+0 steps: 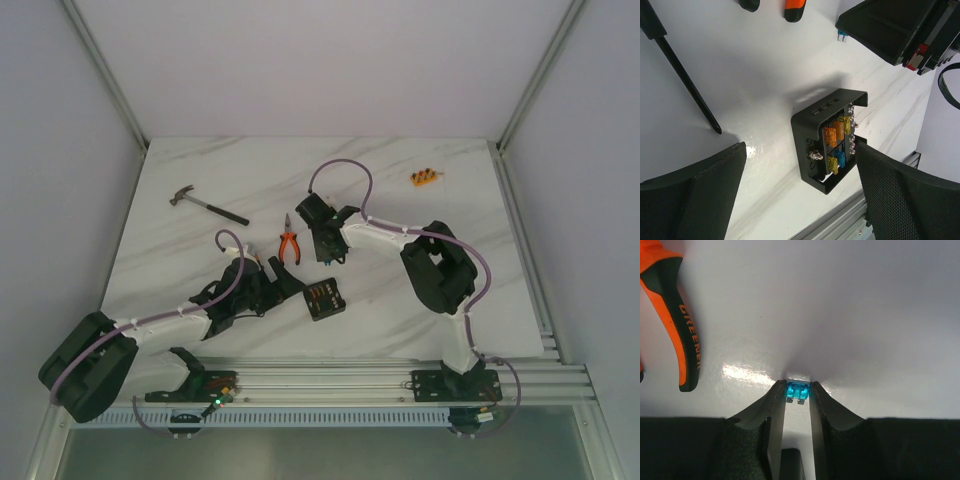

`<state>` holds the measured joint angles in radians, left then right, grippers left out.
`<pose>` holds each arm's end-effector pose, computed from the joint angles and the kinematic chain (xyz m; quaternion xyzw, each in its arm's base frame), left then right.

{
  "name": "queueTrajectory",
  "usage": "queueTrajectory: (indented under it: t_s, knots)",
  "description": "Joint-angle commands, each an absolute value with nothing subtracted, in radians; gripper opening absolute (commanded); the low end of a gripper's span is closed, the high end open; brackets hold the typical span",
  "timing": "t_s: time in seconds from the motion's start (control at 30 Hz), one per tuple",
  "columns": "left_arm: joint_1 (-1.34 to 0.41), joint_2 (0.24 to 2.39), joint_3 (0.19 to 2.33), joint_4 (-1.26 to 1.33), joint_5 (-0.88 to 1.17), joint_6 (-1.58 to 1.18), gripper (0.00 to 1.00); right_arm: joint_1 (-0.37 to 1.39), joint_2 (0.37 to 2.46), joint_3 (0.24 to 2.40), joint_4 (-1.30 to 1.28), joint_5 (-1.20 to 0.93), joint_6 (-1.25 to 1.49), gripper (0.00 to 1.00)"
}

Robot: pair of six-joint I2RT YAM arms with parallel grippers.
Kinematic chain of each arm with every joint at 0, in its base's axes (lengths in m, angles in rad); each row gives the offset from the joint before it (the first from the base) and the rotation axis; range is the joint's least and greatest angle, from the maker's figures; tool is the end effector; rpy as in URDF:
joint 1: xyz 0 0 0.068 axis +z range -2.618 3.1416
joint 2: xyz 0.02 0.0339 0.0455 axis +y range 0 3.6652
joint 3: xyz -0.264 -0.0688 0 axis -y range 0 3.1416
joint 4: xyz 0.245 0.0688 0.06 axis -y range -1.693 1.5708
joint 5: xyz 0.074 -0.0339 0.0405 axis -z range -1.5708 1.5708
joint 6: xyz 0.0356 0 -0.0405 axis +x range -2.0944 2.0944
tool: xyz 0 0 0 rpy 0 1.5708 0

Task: Snap on the fuse box
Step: Pick up the fuse from the center of the board.

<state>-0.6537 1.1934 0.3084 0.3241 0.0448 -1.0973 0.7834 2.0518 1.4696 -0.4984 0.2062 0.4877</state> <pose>0.1714 -0.1333 0.1490 -0.1819 0.8559 -0.3839 0.2948 0.3105 0.2990 0.1669 -0.1174 0.9581 0.0629 0.2535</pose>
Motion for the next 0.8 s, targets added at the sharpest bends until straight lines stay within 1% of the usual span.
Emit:
queueTrajectory:
  t_s: [0.0, 0.17, 0.3, 0.37, 0.47, 0.53, 0.67, 0.77]
  knots:
    - [-0.646, 1.203, 0.297, 0.224, 0.013, -1.063, 1.0, 0.781, 2.076, 1.451, -0.507, 0.208, 0.511, 0.27]
    - [-0.644, 1.194, 0.306, 0.225, 0.005, -1.056, 0.99, 0.781, 2.012, 1.428, -0.468, 0.216, 0.501, 0.24]
    - [-0.644, 1.178, 0.335, 0.226, -0.021, -1.014, 0.95, 0.788, 1.937, 1.412, -0.433, 0.223, 0.495, 0.24]
    - [-0.645, 1.167, 0.352, 0.237, -0.037, -0.983, 0.87, 0.79, 1.902, 1.406, -0.424, 0.225, 0.495, 0.24]
    - [-0.644, 1.153, 0.371, 0.276, -0.057, -0.946, 0.79, 0.795, 1.85, 1.394, -0.408, 0.226, 0.5, 0.24]
    - [-0.644, 1.152, 0.378, 0.319, -0.061, -0.926, 0.75, 0.8, 1.82, 1.386, -0.404, 0.224, 0.507, 0.24]
    - [-0.644, 1.161, 0.378, 0.449, -0.047, -0.89, 0.63, 0.814, 1.762, 1.375, -0.394, 0.217, 0.521, 0.24]
    - [-0.646, 1.182, 0.38, 0.546, -0.03, -0.887, 0.6, 0.828, 1.722, 1.356, -0.375, 0.214, 0.542, 0.25]
